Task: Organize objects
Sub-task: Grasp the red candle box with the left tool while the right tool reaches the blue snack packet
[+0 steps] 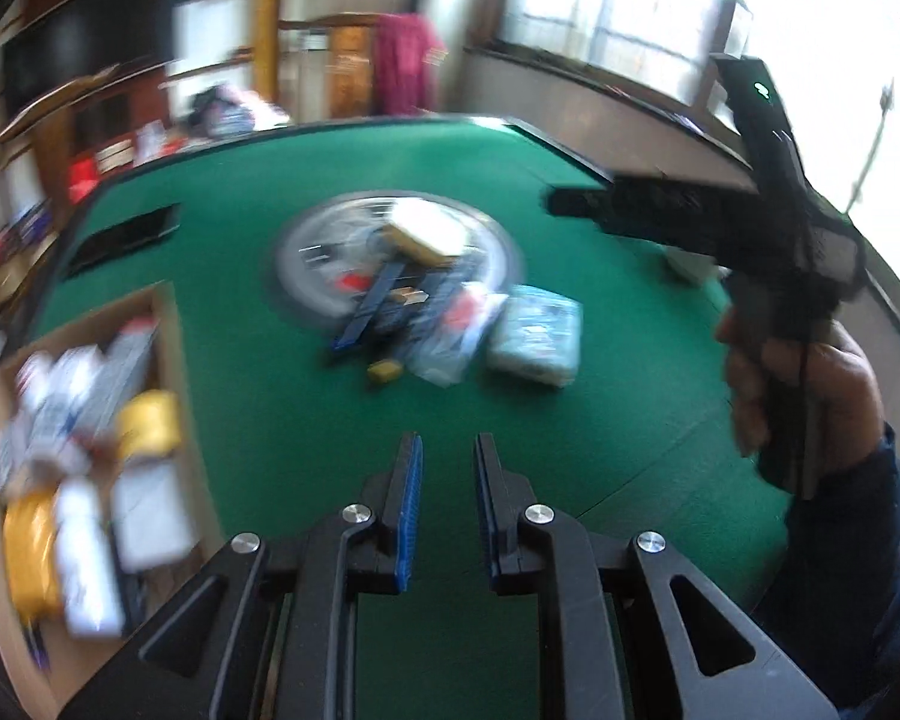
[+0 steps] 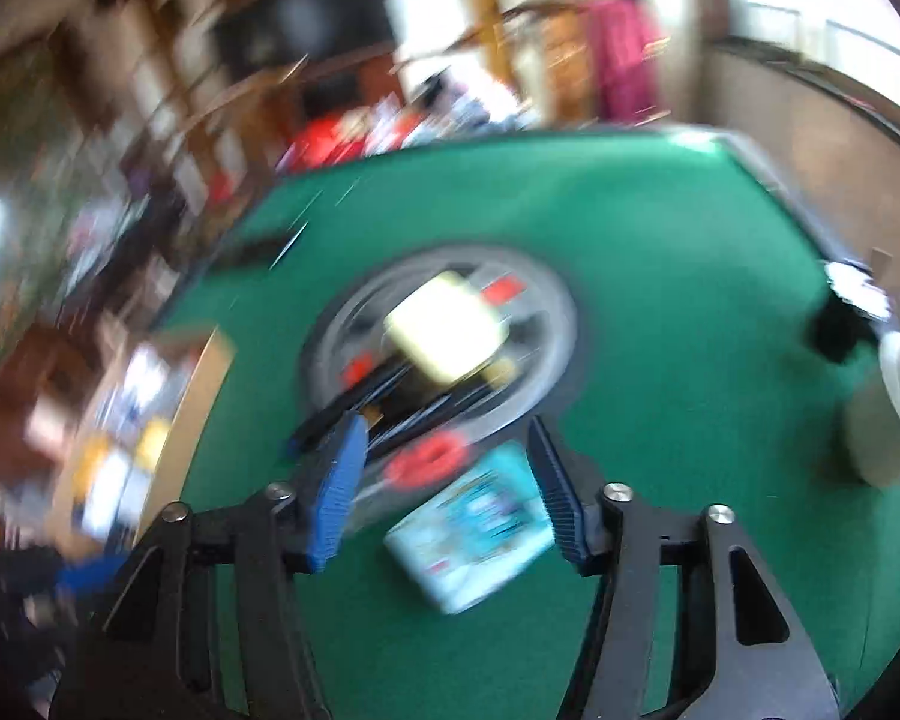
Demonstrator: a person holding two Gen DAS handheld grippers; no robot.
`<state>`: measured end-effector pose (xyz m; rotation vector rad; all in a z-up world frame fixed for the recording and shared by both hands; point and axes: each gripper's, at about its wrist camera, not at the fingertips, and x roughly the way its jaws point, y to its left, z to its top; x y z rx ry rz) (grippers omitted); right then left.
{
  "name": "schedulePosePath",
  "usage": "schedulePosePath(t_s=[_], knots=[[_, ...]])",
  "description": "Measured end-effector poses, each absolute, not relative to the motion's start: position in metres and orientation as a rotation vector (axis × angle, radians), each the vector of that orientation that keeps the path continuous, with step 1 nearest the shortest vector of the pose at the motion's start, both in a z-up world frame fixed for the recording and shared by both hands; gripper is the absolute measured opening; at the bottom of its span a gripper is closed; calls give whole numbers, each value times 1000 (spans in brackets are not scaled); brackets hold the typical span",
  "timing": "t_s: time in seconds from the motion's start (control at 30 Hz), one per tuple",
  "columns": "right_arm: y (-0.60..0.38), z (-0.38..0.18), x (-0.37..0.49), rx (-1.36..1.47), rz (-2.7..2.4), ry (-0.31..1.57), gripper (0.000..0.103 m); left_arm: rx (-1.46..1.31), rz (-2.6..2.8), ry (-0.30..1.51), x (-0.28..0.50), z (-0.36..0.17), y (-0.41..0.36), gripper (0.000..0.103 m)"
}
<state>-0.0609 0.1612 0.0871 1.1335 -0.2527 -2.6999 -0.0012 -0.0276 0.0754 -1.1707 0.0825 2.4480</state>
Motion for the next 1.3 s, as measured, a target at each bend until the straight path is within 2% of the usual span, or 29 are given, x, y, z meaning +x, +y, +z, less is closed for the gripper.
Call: schedulePosePath(t_s=[0.2,0.5,0.63,0.73,0.77,0.8,0.9,1.23,1.3], knots=[[219,60,-73,1144,-2662,-691,61,-1260,2269,254,-57,54,19,17],[232,58,-67,1096,-2646,-807,61,-1350,2249,379,-87,34,33,17],[233,63,-63,1068,-2643,-802,61,-1352,2252,456,-85,36,40,18],[234,62,-62,1060,-2646,-814,61,-1354,2258,522,-86,34,46,28],[234,61,-62,1063,-2641,-817,61,-1356,2260,530,-88,34,47,40],[236,62,-61,1066,-2639,-818,61,-1357,2273,542,-89,35,47,48],[236,61,-61,1067,-2635,-815,61,-1351,2276,539,-91,36,48,52],[238,63,-58,1061,-2649,-824,61,-1324,2231,559,-104,31,69,50],[239,63,-58,1066,-2647,-827,61,-1340,2197,523,-106,28,75,35]])
